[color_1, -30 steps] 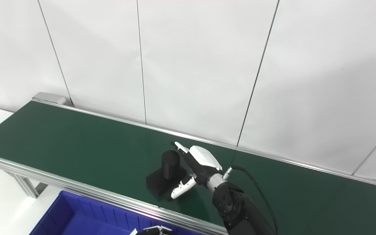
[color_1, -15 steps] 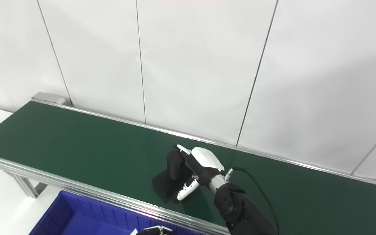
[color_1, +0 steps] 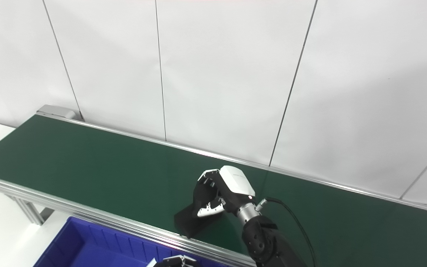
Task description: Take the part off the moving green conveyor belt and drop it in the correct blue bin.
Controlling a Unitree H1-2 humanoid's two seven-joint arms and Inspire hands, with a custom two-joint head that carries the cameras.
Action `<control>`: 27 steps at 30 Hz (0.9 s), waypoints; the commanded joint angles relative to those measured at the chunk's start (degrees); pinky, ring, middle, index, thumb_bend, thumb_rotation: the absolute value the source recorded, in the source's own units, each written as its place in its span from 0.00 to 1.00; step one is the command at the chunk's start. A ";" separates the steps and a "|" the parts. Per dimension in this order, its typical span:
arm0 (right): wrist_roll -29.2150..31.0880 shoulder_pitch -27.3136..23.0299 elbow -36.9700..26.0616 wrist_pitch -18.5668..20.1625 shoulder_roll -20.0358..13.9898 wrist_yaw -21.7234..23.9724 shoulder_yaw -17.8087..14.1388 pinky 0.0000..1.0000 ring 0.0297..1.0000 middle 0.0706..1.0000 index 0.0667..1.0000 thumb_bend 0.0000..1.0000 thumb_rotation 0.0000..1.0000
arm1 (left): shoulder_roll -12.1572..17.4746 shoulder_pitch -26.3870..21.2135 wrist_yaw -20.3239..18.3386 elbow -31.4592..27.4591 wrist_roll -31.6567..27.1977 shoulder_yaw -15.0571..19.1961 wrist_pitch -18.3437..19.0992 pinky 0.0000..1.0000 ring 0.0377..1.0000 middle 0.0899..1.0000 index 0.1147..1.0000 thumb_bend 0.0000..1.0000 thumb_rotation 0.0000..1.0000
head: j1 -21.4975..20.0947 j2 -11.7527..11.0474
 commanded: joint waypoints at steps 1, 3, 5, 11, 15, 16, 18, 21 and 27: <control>-0.44 -1.45 -1.24 -3.03 0.76 -2.91 -0.68 0.39 0.40 0.47 0.47 0.52 0.00 | -0.08 -0.25 -0.22 -1.56 -0.30 -0.01 -2.19 0.55 0.55 0.55 0.58 1.00 0.15 | -0.01 0.10; -0.55 -1.08 -1.56 -2.65 0.88 -3.47 -0.91 0.37 0.39 0.46 0.48 0.52 0.00 | 0.09 -0.23 0.20 -1.75 0.11 -0.18 -2.19 0.55 0.55 0.55 0.58 1.00 0.16 | -0.10 0.17; -0.81 -0.64 -2.03 -2.37 0.96 -4.00 -1.17 0.34 0.39 0.46 0.49 0.52 0.00 | 0.12 -0.17 0.14 -1.84 0.04 -0.14 -2.19 0.54 0.55 0.55 0.58 1.00 0.17 | -0.09 0.22; -1.37 0.72 -4.08 -0.79 1.16 -4.36 -1.96 0.31 0.37 0.44 0.50 0.51 0.00 | 0.05 0.02 -0.44 -1.95 -0.51 0.21 -2.19 0.55 0.55 0.55 0.58 1.00 0.17 | -0.27 0.42; -0.66 1.97 -5.83 -1.01 1.32 -4.70 -3.32 0.33 0.38 0.45 0.50 0.52 0.00 | 0.05 0.20 -0.38 -2.26 -0.40 0.19 -2.19 0.56 0.55 0.55 0.58 1.00 0.17 | -0.40 0.73; -0.51 2.57 -6.89 -0.87 1.26 -4.73 -3.78 0.33 0.38 0.45 0.49 0.52 0.00 | 0.00 0.26 -0.48 -2.36 -0.50 0.22 -2.19 0.57 0.55 0.54 0.58 1.00 0.17 | -0.54 0.92; -0.12 3.94 -9.41 -0.50 1.09 -4.58 -4.83 0.35 0.39 0.45 0.49 0.52 0.00 | -0.08 0.34 -0.71 -2.51 -0.71 0.31 -2.19 0.57 0.55 0.55 0.58 1.00 0.16 | -0.89 1.29; 0.38 6.73 -14.72 0.25 0.65 -4.37 -6.73 0.33 0.39 0.45 0.48 0.52 0.00 | -0.36 0.56 -1.37 -2.76 -1.33 0.69 -2.19 0.55 0.55 0.55 0.58 0.99 0.15 | -1.49 1.90; 0.84 12.24 -25.55 3.51 0.20 -2.60 -10.21 0.31 0.39 0.44 0.48 0.52 0.00 | -0.35 0.85 -2.66 -3.57 -1.71 1.34 -2.19 0.56 0.55 0.56 0.60 0.97 0.13 | -2.47 2.96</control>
